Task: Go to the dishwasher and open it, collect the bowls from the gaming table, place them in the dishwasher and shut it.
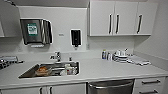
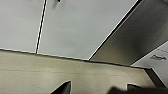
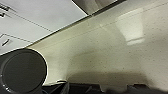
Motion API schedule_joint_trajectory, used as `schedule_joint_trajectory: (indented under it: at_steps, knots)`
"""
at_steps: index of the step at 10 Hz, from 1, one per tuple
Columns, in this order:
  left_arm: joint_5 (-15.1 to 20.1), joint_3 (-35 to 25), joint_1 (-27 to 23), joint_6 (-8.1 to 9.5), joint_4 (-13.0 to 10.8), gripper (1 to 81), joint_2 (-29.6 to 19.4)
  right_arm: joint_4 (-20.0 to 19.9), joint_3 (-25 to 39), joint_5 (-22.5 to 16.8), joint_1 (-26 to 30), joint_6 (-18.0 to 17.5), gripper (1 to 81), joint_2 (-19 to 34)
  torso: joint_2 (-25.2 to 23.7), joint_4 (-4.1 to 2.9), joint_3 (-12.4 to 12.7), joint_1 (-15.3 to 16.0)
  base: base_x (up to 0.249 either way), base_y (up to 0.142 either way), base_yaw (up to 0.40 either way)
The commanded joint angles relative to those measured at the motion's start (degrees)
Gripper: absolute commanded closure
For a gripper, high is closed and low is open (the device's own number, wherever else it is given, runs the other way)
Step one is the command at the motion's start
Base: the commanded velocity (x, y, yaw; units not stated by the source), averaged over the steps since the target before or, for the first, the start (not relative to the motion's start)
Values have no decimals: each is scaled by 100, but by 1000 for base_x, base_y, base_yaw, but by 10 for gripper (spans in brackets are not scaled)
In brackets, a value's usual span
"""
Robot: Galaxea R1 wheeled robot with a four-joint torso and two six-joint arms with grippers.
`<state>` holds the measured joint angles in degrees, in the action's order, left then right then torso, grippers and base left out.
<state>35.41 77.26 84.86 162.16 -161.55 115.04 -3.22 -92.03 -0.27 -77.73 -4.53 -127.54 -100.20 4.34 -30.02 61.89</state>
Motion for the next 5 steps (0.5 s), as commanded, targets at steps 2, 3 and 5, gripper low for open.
schedule_joint_trajectory:
  at_steps: [2, 3, 5]
  knots:
    - [-254, -484, -1071, 284, -345, 10, -789, -109, 125, -237, 569, -4, 10, 261, 0, 2, 0, 0, 0, 0, 0]
    - [-351, -633, -1142, 284, -345, 10, -886, -118, 151, -237, 613, -12, 10, 252, 0, 2, 0, 0, 0, 0, 0]
    - [-508, -905, -1168, 284, -345, 10, -939, -240, 177, -237, 683, -4, 10, 244, 0, 2, 0, 0, 0, 0, 0]
